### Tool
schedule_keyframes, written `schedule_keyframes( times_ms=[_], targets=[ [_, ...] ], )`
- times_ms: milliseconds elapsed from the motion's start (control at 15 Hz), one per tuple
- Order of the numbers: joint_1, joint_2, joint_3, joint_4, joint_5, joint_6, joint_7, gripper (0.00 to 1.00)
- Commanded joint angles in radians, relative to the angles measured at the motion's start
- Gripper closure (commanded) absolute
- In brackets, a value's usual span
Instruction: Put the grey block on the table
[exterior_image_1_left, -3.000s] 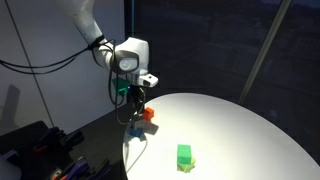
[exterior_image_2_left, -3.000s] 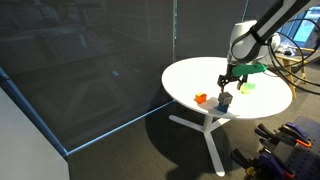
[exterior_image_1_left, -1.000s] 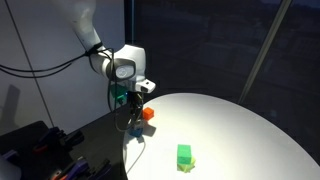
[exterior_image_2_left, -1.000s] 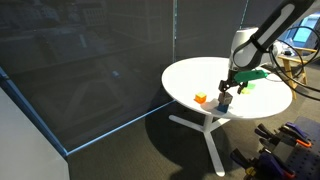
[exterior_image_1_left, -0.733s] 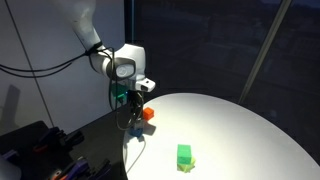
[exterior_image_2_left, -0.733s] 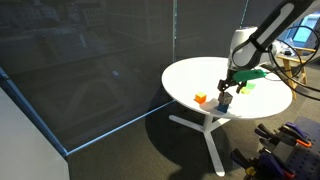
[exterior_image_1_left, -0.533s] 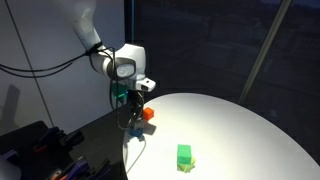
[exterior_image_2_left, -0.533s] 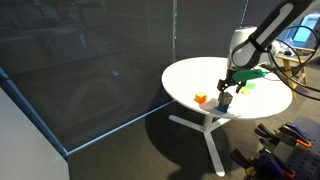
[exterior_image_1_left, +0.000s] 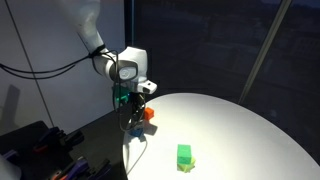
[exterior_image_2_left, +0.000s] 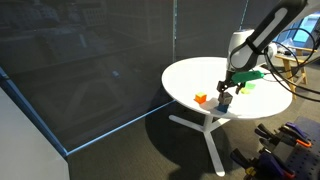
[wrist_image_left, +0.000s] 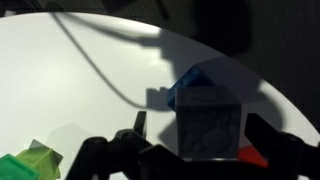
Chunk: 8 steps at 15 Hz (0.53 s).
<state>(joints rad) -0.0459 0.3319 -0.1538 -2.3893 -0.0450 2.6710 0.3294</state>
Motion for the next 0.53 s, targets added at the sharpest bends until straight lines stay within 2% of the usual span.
schedule_keyframes(
  times_ms=[0,467],
  targets=[
    [0.006,0.025,-0.011,0.031,0.006,-0.019,-0.011,0.0],
    [0.004,0.055,-0.012,0.045,0.013,-0.022,-0.016,0.0]
  ],
)
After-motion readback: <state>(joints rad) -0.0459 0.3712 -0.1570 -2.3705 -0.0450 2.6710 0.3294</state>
